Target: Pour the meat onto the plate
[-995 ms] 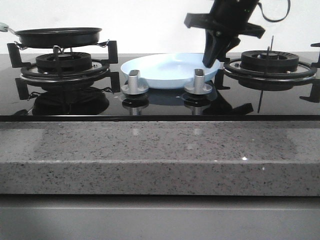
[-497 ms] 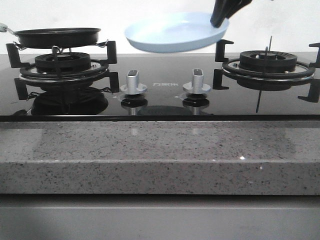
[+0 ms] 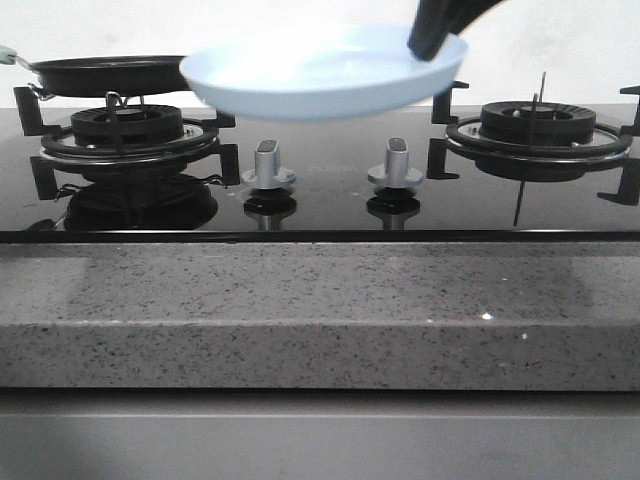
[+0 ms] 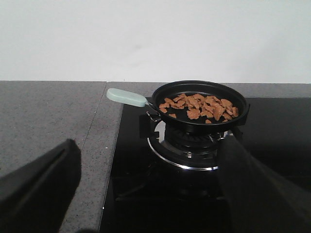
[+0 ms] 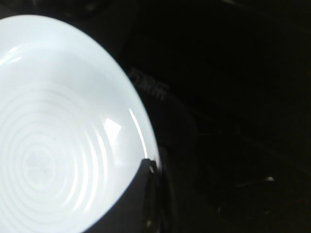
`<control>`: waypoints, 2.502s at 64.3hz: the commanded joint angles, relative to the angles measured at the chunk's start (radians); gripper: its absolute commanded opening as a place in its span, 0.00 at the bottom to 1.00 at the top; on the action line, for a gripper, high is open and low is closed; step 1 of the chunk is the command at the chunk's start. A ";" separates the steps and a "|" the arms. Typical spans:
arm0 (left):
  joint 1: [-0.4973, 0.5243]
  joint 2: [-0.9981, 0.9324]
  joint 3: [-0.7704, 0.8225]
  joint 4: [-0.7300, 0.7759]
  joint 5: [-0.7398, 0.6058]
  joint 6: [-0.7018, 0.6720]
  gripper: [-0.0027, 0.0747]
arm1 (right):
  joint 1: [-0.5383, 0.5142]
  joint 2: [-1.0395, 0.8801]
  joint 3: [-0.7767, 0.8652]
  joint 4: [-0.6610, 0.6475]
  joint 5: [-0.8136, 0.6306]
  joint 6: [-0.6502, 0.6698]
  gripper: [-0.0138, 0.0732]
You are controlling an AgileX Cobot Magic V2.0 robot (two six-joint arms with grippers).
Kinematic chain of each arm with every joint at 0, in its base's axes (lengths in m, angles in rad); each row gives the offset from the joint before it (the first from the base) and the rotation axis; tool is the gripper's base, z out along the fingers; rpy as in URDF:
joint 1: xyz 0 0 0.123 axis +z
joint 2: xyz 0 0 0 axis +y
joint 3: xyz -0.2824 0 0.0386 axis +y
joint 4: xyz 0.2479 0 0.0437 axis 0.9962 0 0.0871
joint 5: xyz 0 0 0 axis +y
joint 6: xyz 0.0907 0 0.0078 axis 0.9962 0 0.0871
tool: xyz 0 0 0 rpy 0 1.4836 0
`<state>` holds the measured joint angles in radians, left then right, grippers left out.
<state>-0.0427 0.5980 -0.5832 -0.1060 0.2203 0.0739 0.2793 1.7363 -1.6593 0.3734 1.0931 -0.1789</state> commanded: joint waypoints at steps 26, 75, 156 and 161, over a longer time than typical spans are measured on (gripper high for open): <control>0.003 0.004 -0.036 -0.005 -0.088 -0.009 0.76 | -0.001 -0.195 0.302 0.039 -0.357 -0.035 0.09; 0.136 0.526 -0.415 -0.327 0.248 0.002 0.76 | -0.001 -0.185 0.302 0.039 -0.336 -0.035 0.09; 0.352 1.189 -0.866 -1.302 0.557 0.397 0.76 | -0.001 -0.185 0.302 0.039 -0.337 -0.035 0.09; 0.352 1.200 -0.868 -1.321 0.571 0.397 0.70 | -0.001 -0.185 0.302 0.039 -0.338 -0.035 0.09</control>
<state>0.3116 1.8329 -1.4143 -1.3553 0.7628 0.4670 0.2793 1.5945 -1.3325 0.3802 0.7949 -0.2059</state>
